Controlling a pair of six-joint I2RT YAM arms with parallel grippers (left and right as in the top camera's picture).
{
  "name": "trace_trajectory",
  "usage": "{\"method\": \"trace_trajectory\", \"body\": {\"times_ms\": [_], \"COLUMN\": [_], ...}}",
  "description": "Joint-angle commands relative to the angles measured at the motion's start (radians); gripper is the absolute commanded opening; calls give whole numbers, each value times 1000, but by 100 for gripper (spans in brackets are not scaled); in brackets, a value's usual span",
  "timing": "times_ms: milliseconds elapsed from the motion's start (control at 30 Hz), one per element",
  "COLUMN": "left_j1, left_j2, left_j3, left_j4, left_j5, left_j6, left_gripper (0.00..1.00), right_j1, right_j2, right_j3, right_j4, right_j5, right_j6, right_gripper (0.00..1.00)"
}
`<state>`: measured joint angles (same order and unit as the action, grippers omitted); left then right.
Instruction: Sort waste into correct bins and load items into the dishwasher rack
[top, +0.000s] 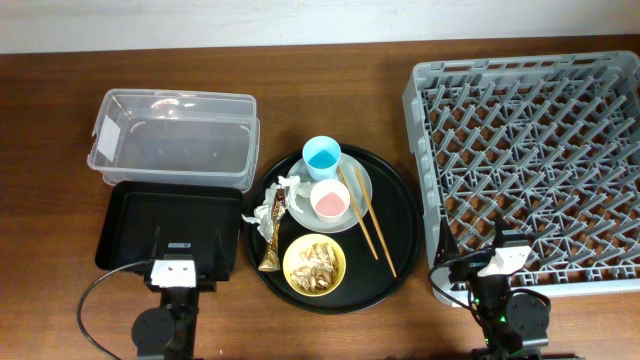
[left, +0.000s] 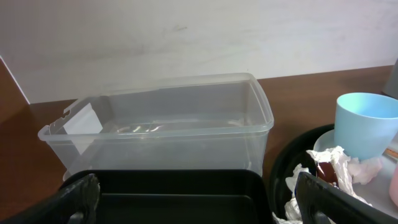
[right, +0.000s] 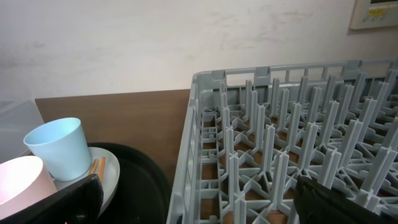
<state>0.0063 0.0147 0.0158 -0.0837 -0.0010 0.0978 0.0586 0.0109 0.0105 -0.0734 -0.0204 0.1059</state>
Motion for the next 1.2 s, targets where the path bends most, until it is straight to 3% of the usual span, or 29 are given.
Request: {"method": "trace_trajectory", "body": {"times_ms": [0,200,300,367,500,633,900,1100,1133,1167], "left_j1": [4,4,4,4,4,4,3,3,3,3], "left_j2": [-8,-8,-8,-8,11,112,600,774,784,794], "left_j3": [-7,-7,-5,16,108,328,890,1022,1021,1021], "left_j4": [0,18,84,97,71,-80,-541,-641,-649,-663], "left_j5": [-6,87,284,376,381,380,399,593,593,592], "left_j6": [9,9,8,-53,-181,-183,-180,-180,-180,-180], "left_gripper": [99,99,99,99,99,99,99,99,95,75], "right_j1": [-8,-8,-8,-8,-8,-8,-8,-8,-8,-8], "right_j2": [-3,-3,-3,-3,-3,-3,-3,-3,-3,-3], "right_j3": [-5,-5,-5,-5,-5,-5,-5,-5,-5,-5], "right_j4": [-3,-3,-3,-3,-3,-3,-3,-3,-3,-3], "right_j5": [-9,-9,-9,-9,-9,-9,-9,-9,-9,-9], "right_j6": [7,7,7,7,7,7,7,7,7,7], "right_gripper": [98,98,98,99,98,98,98,98,99,98]}}
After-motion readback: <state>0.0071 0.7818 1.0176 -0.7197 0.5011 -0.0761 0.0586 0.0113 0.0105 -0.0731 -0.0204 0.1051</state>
